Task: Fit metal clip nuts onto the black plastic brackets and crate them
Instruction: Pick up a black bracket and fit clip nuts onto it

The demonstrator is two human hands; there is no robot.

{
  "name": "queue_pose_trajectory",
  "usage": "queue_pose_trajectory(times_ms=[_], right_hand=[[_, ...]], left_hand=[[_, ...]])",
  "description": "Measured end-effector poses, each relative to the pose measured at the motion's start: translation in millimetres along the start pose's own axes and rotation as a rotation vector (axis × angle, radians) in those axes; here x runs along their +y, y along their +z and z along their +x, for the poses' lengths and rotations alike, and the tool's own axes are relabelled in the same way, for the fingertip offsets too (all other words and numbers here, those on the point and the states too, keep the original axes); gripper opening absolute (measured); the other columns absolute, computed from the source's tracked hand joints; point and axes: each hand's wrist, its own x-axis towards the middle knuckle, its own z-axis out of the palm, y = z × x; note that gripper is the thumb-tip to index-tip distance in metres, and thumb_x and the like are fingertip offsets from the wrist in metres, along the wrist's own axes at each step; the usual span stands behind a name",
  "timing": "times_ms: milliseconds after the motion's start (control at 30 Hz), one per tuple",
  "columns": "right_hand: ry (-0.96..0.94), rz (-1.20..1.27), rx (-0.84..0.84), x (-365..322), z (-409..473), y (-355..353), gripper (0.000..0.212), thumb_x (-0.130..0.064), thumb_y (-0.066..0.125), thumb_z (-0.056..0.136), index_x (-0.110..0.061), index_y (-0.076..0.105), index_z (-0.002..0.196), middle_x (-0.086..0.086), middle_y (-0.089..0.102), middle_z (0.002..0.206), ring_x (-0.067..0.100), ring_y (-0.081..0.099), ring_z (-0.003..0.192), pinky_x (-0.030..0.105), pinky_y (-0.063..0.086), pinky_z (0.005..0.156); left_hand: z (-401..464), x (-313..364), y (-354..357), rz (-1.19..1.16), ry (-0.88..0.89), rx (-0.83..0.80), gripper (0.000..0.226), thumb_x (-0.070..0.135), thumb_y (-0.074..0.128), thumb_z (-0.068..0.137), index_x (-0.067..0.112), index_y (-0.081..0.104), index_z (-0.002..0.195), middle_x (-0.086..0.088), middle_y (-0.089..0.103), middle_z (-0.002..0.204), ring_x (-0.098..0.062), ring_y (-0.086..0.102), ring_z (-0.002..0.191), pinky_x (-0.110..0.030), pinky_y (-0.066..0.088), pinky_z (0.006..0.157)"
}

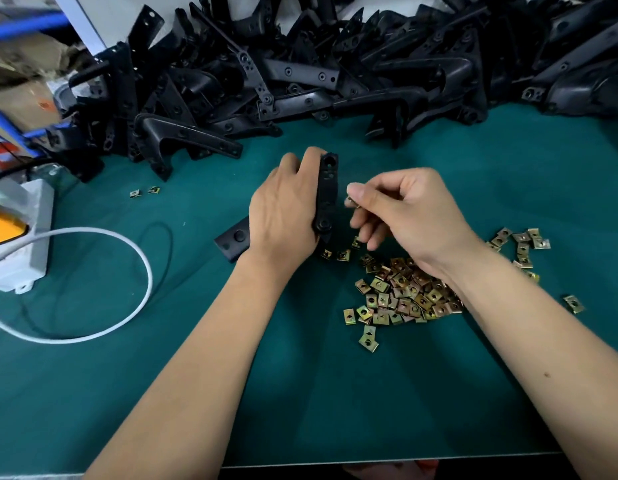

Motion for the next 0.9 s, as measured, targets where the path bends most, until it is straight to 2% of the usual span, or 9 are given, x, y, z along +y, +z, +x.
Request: queue_pose_trajectory(times_ms=[67,200,333,567,800,900], right_hand=[[0.022,-0.031,-0.016,1.6,0.0,3.3,0.023,-0.014,0.067,0.099,0.005,0.071,0.088,0.011,0.069,0.064,0.019,0.063,0.05,0.023,0.05,0.044],[0.077,0.015,-0.053,4.0,1.4,5.9,0.011,-0.004,0.066,0.098,-0.002,0.073,0.091,0.008,0.069,0.066,0.014,0.062,0.055,0.02,0.05,0.049],[0.122,0.0,-0.103,6.2,2.9,5.2,0.017,0.002,0.061,0.099,-0.008,0.075,0.096,0.001,0.069,0.071,0.008,0.059,0.062,0.016,0.047,0.054],[0.156,0.054,-0.096,5.2,3.2,5.1,0.015,0.002,0.06,0.1,-0.002,0.073,0.094,0.004,0.065,0.069,0.01,0.054,0.06,0.016,0.037,0.046],[0.164,0.036,-0.061,3.4,1.3,7.8,0.015,0.002,0.063,0.098,-0.003,0.073,0.09,0.003,0.066,0.066,0.009,0.054,0.057,0.015,0.037,0.044],[0.171,0.083,-0.028,2.8,0.9,7.5,0.007,0.0,0.066,0.096,-0.001,0.073,0.093,0.006,0.068,0.067,0.01,0.055,0.056,0.016,0.038,0.043]], left_hand=[[1.5,1.5,0.8,0.011,-0.025,0.024,0.043,0.032,0.064,0.09,0.017,0.048,0.127,-0.006,0.053,0.106,-0.033,0.055,0.085,-0.039,0.036,0.064],[3.3,2.7,3.6,0.039,-0.026,0.032,0.04,0.025,0.062,0.088,0.016,0.048,0.125,-0.007,0.052,0.108,-0.033,0.055,0.088,-0.039,0.034,0.065],[4.6,1.5,5.5,0.059,-0.027,0.027,0.04,0.025,0.064,0.088,0.017,0.048,0.125,-0.007,0.052,0.109,-0.032,0.055,0.089,-0.038,0.032,0.065],[4.7,1.2,7.3,0.064,-0.024,0.043,0.036,0.024,0.062,0.089,0.016,0.049,0.122,-0.006,0.052,0.107,-0.031,0.054,0.087,-0.038,0.032,0.064],[5.6,6.1,10.6,0.11,-0.027,0.047,0.045,0.013,0.068,0.084,0.017,0.047,0.123,-0.005,0.051,0.111,-0.028,0.054,0.09,-0.037,0.036,0.064],[5.7,9.5,9.7,0.122,-0.066,0.088,0.044,0.011,0.069,0.084,0.018,0.049,0.122,-0.005,0.051,0.11,-0.028,0.054,0.091,-0.036,0.034,0.064]])
